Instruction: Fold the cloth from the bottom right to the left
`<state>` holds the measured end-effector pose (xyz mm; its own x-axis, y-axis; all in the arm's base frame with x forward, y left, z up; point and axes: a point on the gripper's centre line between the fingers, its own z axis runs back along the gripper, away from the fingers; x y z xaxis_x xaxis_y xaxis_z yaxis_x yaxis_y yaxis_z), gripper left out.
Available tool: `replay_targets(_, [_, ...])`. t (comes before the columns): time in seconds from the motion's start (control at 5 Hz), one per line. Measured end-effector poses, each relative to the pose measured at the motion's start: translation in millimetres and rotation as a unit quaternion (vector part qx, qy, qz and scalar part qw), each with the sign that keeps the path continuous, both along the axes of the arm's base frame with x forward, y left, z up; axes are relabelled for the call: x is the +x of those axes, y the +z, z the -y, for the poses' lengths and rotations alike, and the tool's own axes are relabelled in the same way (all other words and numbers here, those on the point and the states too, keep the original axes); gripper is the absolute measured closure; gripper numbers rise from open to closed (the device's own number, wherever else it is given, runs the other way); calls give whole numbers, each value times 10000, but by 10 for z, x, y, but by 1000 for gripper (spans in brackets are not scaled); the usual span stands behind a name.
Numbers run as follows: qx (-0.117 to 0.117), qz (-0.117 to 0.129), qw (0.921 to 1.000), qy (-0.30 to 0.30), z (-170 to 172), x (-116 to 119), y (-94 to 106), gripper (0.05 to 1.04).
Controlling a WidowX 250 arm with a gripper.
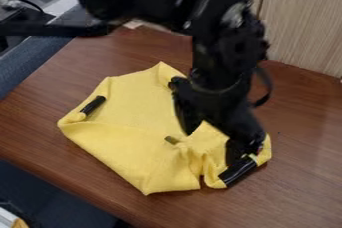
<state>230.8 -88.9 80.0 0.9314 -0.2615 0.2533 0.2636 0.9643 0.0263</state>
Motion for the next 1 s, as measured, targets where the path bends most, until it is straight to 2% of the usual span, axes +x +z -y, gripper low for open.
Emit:
replay_targets(0.2, [42, -137, 9999, -48, -34, -92, -79, 83])
replay_targets(0.4, [216, -226, 9995, -2, -70, -68, -196, 83])
replay_targets(0.6, [272, -416, 9987, -69, -105, 9, -317, 83])
replay_targets(0.8, [284, -523, 9981, -152, -158, 88, -393, 83])
replay_targets(1.0, [253, -683, 9972, -162, -219, 131, -499, 131])
